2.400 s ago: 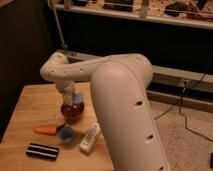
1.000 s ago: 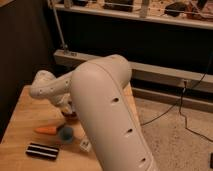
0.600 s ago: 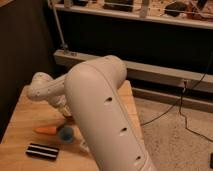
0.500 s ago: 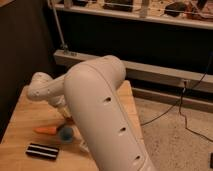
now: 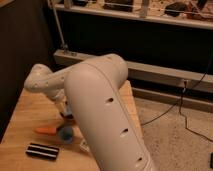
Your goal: Place the white sponge in the ceramic bowl
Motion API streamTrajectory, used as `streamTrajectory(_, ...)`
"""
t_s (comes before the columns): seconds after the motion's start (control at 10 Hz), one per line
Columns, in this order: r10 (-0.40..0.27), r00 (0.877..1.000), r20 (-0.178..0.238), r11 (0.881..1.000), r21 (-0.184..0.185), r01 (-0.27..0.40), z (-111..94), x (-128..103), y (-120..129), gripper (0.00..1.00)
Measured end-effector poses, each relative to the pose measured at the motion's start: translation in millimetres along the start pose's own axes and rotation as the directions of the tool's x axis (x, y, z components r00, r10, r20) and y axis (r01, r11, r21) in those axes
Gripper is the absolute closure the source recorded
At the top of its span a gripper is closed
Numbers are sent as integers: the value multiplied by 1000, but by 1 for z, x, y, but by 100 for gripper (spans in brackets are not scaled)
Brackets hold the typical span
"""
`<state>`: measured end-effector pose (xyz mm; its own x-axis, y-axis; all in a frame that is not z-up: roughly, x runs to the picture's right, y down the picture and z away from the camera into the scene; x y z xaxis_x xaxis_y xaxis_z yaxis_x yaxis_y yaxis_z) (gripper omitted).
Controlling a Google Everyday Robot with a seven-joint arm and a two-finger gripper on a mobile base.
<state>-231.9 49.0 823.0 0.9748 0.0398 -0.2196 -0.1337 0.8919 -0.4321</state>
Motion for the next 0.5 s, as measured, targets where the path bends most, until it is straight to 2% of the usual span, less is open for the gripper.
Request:
streamTrajectory(0.2, 79, 995, 62, 996, -41, -77, -20, 2, -25, 20)
streamTrajectory(0.3, 122, 988, 96, 991, -67, -116, -31, 3, -37, 20)
streamTrajectory(0.4, 155, 980, 122, 986, -84, -145, -39, 6, -49, 20)
streamTrajectory(0.5, 184, 974, 131, 979, -110, -171, -38, 11, -57, 20)
